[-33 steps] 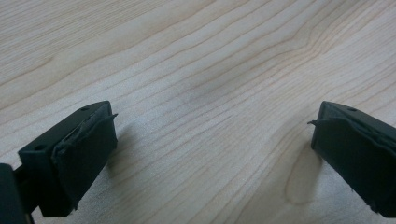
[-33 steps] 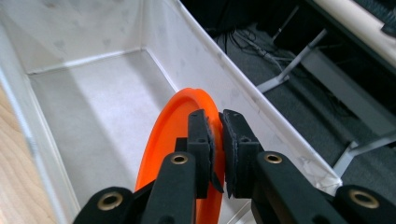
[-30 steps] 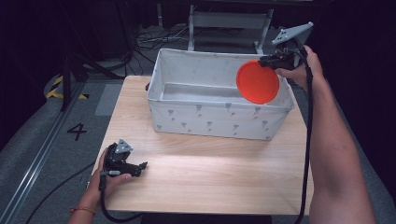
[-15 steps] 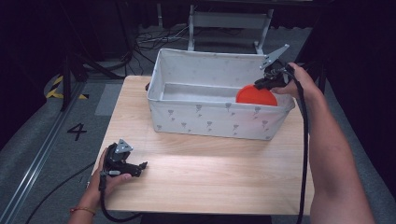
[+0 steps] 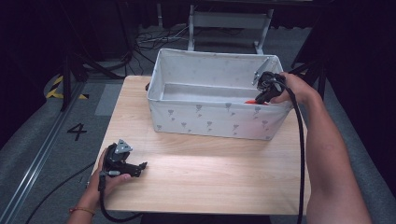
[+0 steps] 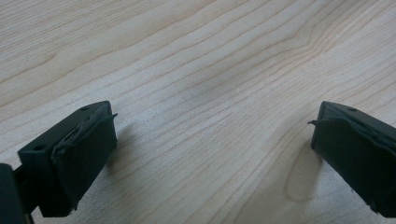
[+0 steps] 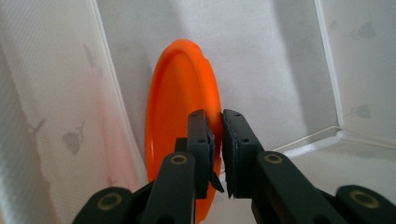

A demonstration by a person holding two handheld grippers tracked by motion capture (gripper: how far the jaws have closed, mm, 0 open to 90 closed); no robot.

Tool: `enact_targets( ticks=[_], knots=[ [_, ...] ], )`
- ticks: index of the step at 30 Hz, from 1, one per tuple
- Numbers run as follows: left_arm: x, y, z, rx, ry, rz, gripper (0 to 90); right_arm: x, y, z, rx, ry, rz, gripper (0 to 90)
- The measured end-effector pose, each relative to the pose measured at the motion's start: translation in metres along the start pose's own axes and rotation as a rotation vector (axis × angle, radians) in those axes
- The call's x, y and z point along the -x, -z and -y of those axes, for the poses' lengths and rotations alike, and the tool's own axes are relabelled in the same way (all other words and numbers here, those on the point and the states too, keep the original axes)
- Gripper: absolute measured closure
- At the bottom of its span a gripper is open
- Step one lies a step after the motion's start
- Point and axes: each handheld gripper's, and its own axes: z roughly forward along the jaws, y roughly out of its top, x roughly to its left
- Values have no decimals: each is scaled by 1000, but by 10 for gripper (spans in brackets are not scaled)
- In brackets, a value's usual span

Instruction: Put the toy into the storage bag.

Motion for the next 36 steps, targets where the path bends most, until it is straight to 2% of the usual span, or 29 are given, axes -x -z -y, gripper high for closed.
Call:
enact_targets(
  ticks=[5,7,8,9,14,17,19,25,26,27,28,29,30,31,35,36],
  knots=[
    [-1,0,-1,-3,-9,9,2,0,1,4,-4,-14,6,821],
    [-1,0,-1,-4,-13,6,2,0,2,7,13,-33,14,820],
    [-1,0,-1,-3,-10,6,3,0,3,11,39,-58,37,798],
    [-1,0,-1,-3,-10,6,3,0,3,11,39,-58,37,798],
    [-1,0,0,-1,-8,7,5,-1,6,15,128,-105,48,778],
    [-1,0,0,-1,-8,7,5,-1,9,14,151,-125,87,723],
    [-1,0,0,0,-8,7,5,-2,12,14,186,-156,124,702],
    [0,0,0,1,-4,2,7,-10,29,14,350,-250,197,591],
    [0,0,0,1,-4,2,7,-10,29,14,350,-250,197,591],
    [0,0,0,1,-3,2,7,-14,35,17,408,-293,220,553],
    [0,0,0,2,-3,2,7,-14,35,17,408,-293,220,553],
    [0,0,0,0,-3,-3,7,-15,37,20,440,-333,237,517],
    [0,0,0,0,-3,-3,7,-15,37,20,440,-333,237,517],
    [0,0,0,0,-3,-2,7,-17,40,22,454,-367,255,486],
    [0,0,0,0,-3,-2,7,-23,44,24,481,-376,265,439],
    [0,0,0,0,-3,-3,6,-26,45,24,491,-382,267,399]
  ],
)
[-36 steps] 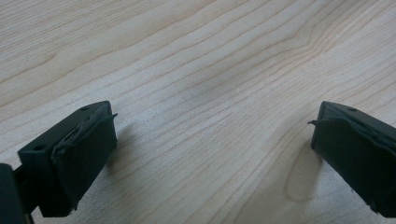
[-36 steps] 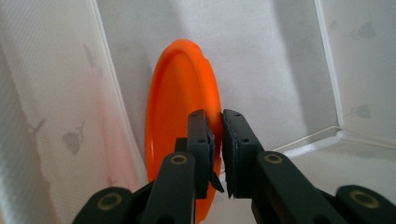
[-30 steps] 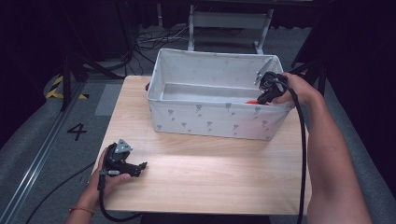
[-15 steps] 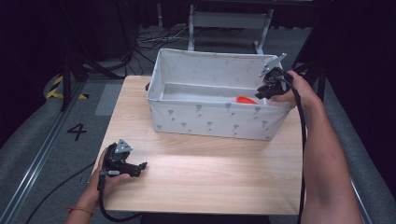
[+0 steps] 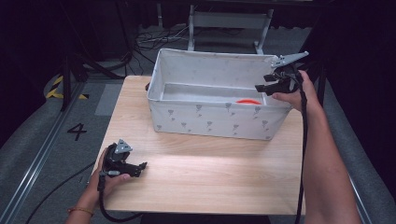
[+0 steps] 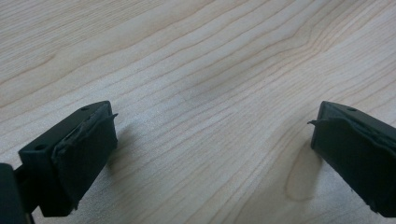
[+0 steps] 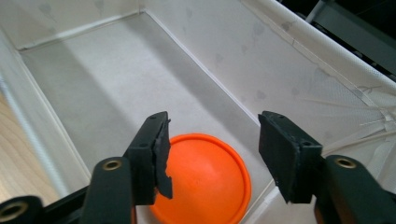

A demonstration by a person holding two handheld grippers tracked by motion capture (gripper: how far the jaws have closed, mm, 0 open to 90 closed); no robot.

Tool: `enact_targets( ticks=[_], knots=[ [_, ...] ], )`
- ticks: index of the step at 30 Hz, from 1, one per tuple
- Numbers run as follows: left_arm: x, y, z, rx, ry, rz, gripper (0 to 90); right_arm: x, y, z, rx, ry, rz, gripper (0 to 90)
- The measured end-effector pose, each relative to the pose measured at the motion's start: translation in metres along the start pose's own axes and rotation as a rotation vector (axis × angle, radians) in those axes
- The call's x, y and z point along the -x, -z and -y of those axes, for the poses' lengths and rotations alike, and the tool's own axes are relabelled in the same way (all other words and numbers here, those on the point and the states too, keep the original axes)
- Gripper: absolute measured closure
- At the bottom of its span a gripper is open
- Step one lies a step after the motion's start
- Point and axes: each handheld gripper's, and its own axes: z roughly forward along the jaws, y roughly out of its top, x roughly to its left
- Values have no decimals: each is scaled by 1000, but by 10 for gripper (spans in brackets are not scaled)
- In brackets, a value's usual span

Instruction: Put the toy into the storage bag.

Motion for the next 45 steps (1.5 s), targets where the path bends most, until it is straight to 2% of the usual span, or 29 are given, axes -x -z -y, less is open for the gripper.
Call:
enact_targets(
  ticks=[2,6,11,17,19,24,26,32,38,43,45],
  knots=[
    [0,0,0,1,1,-1,7,-3,4,1,14,-7,29,369],
    [0,0,0,1,6,0,7,-6,15,6,44,-38,52,312],
    [1,0,0,1,7,-1,7,-15,29,9,68,-41,92,253],
    [1,0,0,1,7,-1,7,-23,42,15,93,-47,133,222],
    [1,0,0,1,7,0,6,-26,46,17,93,-33,143,206],
    [1,0,0,1,7,0,7,-33,53,23,109,-33,149,191],
    [1,0,0,1,7,0,6,-37,58,27,126,-33,166,191],
    [1,0,0,1,7,0,7,-48,74,39,153,-31,175,181],
    [1,0,0,0,8,0,6,-63,85,60,128,14,182,179],
    [1,0,0,1,8,0,6,-70,87,75,108,19,187,179],
    [1,0,0,0,7,0,6,-73,87,83,92,26,204,179]
  ],
)
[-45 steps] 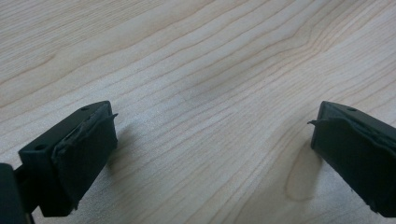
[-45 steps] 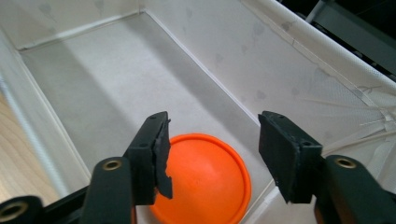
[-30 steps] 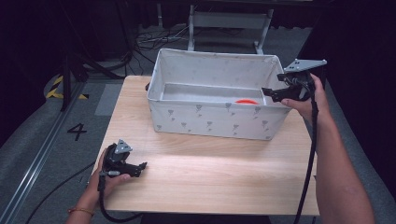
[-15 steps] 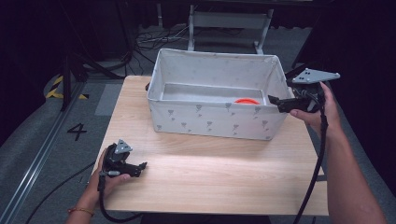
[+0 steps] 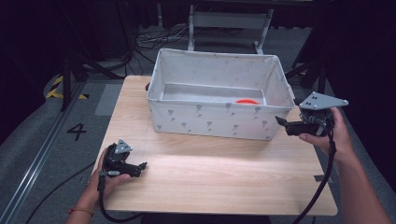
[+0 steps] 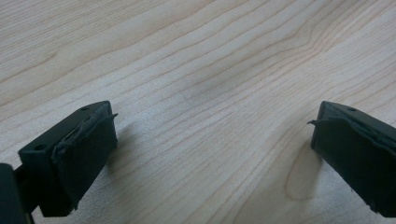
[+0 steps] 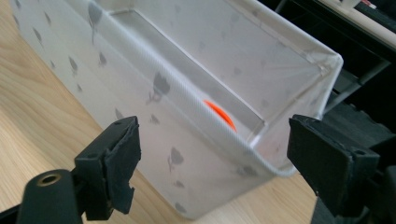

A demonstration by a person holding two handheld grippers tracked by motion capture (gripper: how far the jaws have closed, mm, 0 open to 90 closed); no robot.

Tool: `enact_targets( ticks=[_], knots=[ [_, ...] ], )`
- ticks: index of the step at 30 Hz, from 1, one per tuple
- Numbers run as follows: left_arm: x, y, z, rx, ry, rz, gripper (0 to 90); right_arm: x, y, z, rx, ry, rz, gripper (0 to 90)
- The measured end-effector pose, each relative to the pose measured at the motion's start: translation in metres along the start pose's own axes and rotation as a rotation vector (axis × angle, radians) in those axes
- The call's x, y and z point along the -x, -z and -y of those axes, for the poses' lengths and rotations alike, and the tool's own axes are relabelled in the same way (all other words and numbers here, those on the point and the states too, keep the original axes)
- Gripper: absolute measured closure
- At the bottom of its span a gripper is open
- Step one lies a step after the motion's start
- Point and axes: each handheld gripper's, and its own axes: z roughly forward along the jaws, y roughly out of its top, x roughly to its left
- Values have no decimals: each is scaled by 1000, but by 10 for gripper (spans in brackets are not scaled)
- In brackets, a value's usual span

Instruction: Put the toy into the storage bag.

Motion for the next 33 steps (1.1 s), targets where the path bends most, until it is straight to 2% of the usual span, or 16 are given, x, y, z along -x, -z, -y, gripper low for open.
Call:
enact_targets(
  ticks=[5,8,12,15,20,23,28,30,31,33],
  knots=[
    [0,0,0,0,0,0,6,-5,2,16,-22,2,8,179],
    [0,0,0,0,0,0,6,-10,1,32,-49,13,38,178],
    [0,0,0,1,0,-6,7,-14,-1,47,-65,13,16,177],
    [3,3,2,7,1,-10,40,-16,-3,62,-45,-6,-14,177],
    [5,4,3,13,13,-17,61,-21,-13,91,-84,-24,-21,177],
    [4,4,3,12,11,-17,60,-22,-15,100,-99,-25,-20,177],
    [4,3,2,5,13,-17,43,-25,-18,129,-99,-61,-28,185],
    [3,3,3,8,13,-15,39,-26,-21,141,-116,-83,-32,185],
    [3,3,3,8,13,-15,39,-26,-21,141,-116,-83,-32,185],
    [3,3,3,7,13,-15,39,-26,-25,157,-134,-125,-43,189]
  ],
)
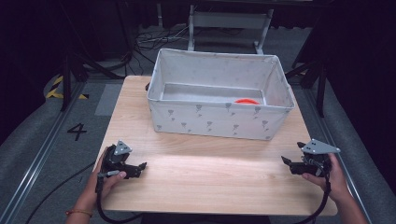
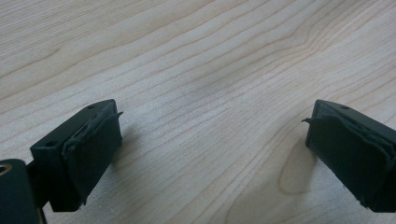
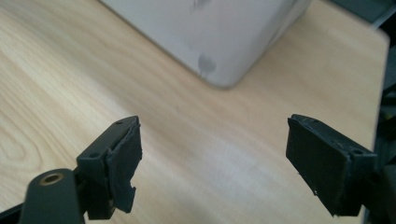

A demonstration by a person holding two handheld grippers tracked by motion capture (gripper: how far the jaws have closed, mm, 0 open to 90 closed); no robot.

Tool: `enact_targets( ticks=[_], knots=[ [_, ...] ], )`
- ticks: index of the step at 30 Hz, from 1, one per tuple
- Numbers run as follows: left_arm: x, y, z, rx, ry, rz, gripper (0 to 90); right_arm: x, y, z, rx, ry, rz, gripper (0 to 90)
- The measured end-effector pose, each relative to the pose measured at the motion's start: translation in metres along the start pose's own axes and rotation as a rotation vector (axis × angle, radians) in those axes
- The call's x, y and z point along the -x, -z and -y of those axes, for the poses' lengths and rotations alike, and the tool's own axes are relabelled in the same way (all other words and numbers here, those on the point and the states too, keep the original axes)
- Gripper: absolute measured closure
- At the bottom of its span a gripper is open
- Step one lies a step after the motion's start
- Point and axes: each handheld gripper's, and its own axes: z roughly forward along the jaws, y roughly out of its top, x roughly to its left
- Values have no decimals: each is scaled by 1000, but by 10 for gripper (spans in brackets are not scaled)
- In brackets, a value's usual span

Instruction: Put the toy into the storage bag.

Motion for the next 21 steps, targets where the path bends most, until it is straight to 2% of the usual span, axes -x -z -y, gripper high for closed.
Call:
enact_targets(
  ticks=[2,3,7,9,15,21],
  knots=[
    [0,0,0,1,2,1,39,1,-2,6,-10,-15,1,189],
    [0,0,0,2,2,1,39,3,-4,17,-11,-59,-15,196],
    [0,0,1,2,3,-2,39,5,-6,36,-7,-149,-74,202],
    [0,1,1,1,5,-2,39,5,-8,44,-27,-151,-68,202],
    [0,1,1,1,5,-5,39,3,-10,60,-26,-185,-88,196],
    [1,2,2,-2,16,-13,35,3,-11,61,-27,-201,-96,173]
  ],
)
